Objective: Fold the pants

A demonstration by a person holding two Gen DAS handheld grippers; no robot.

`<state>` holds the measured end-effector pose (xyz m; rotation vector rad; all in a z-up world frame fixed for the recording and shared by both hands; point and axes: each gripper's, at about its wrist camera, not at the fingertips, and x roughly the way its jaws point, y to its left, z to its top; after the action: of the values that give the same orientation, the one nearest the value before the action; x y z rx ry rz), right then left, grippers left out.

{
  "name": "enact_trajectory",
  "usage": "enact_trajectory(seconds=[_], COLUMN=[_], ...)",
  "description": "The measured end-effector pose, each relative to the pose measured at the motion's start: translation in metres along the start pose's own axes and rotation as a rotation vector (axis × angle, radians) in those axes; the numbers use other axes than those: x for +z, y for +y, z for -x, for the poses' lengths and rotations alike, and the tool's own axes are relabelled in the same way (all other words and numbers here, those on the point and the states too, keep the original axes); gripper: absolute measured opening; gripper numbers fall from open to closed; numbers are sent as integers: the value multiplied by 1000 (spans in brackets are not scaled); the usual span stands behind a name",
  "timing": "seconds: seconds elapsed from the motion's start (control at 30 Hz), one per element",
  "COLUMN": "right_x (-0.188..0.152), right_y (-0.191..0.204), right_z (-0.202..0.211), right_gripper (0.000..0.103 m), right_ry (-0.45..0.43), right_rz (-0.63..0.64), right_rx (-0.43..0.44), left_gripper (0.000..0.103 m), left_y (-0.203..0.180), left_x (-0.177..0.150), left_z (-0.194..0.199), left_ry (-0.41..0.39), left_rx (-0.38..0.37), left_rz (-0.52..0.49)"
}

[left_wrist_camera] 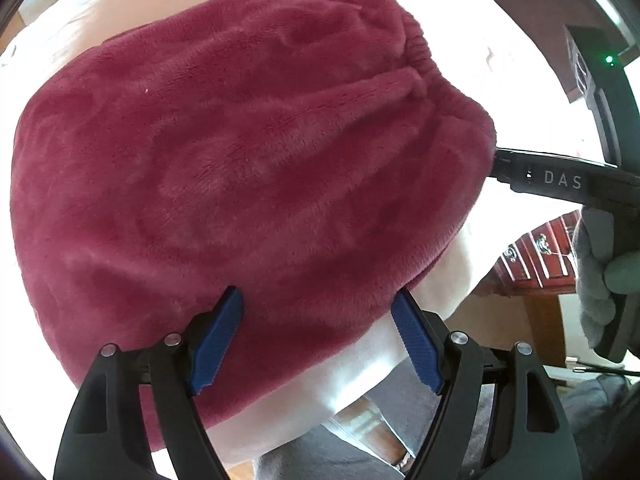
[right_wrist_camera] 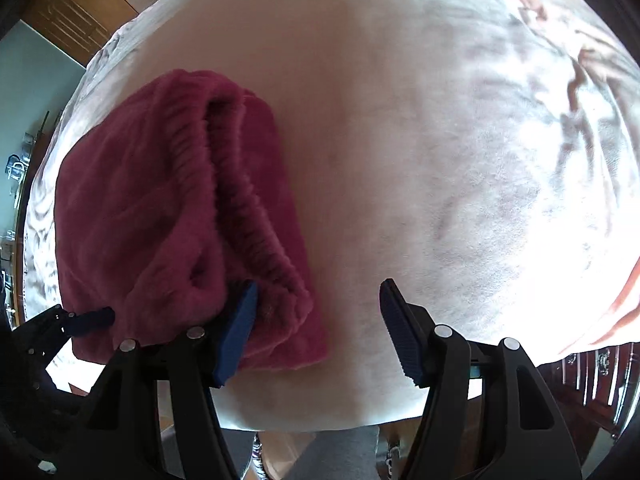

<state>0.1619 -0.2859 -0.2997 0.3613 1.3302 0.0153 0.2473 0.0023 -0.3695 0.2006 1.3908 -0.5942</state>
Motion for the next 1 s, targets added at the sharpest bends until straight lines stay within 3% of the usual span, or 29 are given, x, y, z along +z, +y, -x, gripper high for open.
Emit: enact_trajectory(seconds=[0.2, 0.4, 0.5, 0.63, 0.7, 0.9, 1.0], right_x=[7, 16, 20, 16, 10, -3, -14], right_y=[-11, -18, -4, 24, 32, 8, -1], right_z=[13, 64, 65, 32, 20, 31, 12], right_gripper=[64, 64, 59, 47, 21, 19, 19], right_ry=[-4, -52, -23, 69, 100, 110, 145], right_rz=[21, -52, -30, 31, 58, 109, 106], right_rx=[35, 242, 363, 358, 312, 213, 155], left_gripper=[78, 78, 78, 78, 78, 78, 78], left_y=[-3, -1, -1, -5, -6, 11, 23], left_x=[-3, -4, -8, -11, -15, -26, -28], left_z=[2, 10, 14, 19, 21, 52, 61], left_ry=[-19, -42, -50, -54, -56, -114, -149], left_rx=[5, -1, -8, -13, -17, -53, -57], left_rz=[54, 94, 108, 109, 114, 177, 220])
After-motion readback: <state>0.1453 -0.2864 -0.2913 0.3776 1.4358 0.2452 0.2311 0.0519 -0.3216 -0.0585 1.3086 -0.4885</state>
